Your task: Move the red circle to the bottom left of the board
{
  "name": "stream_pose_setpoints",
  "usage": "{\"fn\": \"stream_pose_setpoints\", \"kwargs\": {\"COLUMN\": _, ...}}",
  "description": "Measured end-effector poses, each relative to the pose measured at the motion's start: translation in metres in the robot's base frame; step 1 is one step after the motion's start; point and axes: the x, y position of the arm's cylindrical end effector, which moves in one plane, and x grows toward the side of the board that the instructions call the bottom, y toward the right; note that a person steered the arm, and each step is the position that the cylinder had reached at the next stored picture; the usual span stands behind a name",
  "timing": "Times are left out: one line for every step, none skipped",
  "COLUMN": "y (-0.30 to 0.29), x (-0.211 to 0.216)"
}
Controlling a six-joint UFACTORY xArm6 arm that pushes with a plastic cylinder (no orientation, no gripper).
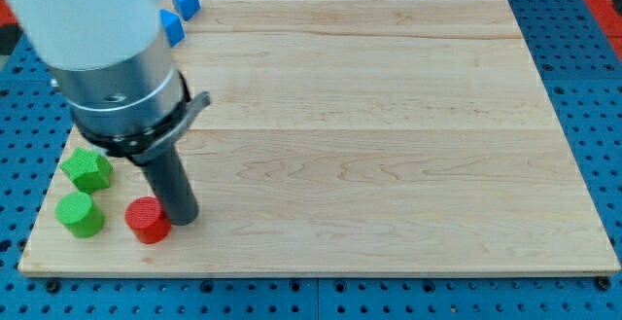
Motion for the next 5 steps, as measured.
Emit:
{"fn": "stream_pose_setpoints", "kwargs": {"y": -0.013, "x": 0.001}}
{"fn": "stream_pose_setpoints", "kwargs": {"y": -0.033, "x": 0.005}}
{"fn": "stream_pose_setpoints", "kwargs": {"y": -0.038, "x": 0.019}}
{"fn": "stream_pose_setpoints", "kwargs": {"y": -0.040, "x": 0.025}}
{"fn": "stream_pose_setpoints", "kwargs": {"y": -0.048, "x": 0.025}}
